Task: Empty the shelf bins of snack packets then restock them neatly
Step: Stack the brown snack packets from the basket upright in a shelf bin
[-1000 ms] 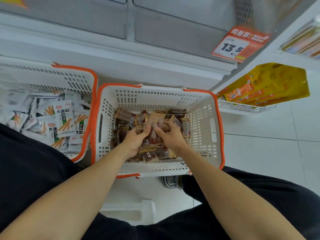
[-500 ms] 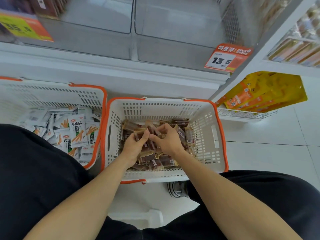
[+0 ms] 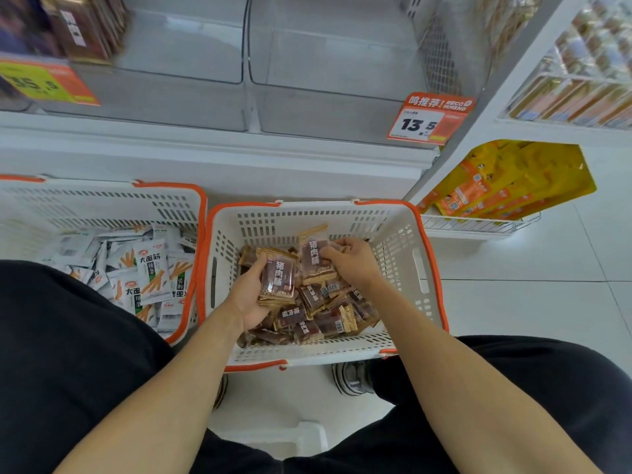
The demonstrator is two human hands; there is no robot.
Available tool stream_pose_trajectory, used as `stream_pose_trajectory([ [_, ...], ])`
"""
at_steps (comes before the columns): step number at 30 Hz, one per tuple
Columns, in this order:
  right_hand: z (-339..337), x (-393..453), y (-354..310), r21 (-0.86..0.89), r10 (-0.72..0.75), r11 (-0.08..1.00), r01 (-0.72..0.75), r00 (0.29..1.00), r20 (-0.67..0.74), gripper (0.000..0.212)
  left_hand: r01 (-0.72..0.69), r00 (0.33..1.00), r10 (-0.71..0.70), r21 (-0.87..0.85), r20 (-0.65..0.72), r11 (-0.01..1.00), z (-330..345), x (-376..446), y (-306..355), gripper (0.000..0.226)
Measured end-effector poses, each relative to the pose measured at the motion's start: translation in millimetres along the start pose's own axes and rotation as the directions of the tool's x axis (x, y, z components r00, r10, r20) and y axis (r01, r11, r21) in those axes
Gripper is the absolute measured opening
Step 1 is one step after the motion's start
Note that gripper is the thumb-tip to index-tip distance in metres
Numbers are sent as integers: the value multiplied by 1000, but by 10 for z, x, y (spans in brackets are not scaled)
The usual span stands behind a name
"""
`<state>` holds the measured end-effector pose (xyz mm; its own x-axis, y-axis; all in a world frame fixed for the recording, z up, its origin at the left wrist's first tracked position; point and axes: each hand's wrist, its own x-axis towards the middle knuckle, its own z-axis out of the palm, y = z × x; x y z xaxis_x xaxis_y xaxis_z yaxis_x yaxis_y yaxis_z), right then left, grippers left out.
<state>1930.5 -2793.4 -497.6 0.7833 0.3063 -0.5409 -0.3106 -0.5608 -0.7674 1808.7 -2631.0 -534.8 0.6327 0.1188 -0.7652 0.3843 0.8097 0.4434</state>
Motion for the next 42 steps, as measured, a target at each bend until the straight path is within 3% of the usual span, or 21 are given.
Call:
stream_pose_trajectory([
  [5, -197, 28, -129, 73, -10, 997, 11, 1000, -1, 22, -63, 997, 57, 150, 44, 987, -101, 56, -17, 70],
  [9, -174, -22, -102, 35, -37, 999, 29, 963, 266, 33, -112, 986, 88, 177, 140, 978, -77, 32, -4, 99],
  [13, 27, -39, 10, -104, -67, 990, 95, 967, 244, 42, -120, 986, 102, 133, 132, 984, -22, 5, -26, 66],
  [18, -35, -46, 3, -73, -43, 995, 68, 954, 296, 39, -107, 992, 99, 111, 77, 988, -18, 5, -26, 61],
  [21, -36, -57, -20, -95, -25, 994, 57, 950, 310, 60, -122, 990, 118, 56, 79, 991, 35, -40, 18, 52],
  [23, -60, -42, -14, -21, 26, 1000, -20, 951, 309, 67, -146, 987, 146, 6, 64, 989, 36, -49, 51, 54],
  [25, -125, -36, -31, 36, 70, 996, -84, 959, 276, 60, -158, 987, 158, -28, 18, 987, 12, -32, 70, 58],
  [27, -178, -17, -38, 74, 93, 992, -104, 985, 146, 57, -158, 987, 157, -41, -33, 987, -15, -10, 73, 51],
  [29, -193, -17, -74, 127, 20, 992, -17, 1000, -17, 38, -148, 988, 145, -39, -61, 988, -32, 7, 69, 43],
  [31, -138, -92, -136, 125, -103, 986, 111, 992, -72, 17, -119, 992, 118, -46, -39, 992, -2, -14, 59, 39],
  [35, 181, -314, -165, 69, -260, 965, 252, 952, 161, 34, -87, 990, 96, -94, 101, 992, 90, -74, 56, 26],
  [37, 291, -324, -127, -67, -251, 960, 273, 940, 231, 48, -103, 988, 115, -113, 105, 988, 71, -80, 76, 30],
  [39, 324, -295, -100, -121, -218, 959, 255, 941, 259, 51, -132, 985, 142, -94, 102, 987, 27, -63, 87, 39],
  [42, 301, -258, -88, -28, -227, 971, 237, 954, 197, 36, -148, 980, 155, -67, 127, 987, 37, -67, 77, 36],
])
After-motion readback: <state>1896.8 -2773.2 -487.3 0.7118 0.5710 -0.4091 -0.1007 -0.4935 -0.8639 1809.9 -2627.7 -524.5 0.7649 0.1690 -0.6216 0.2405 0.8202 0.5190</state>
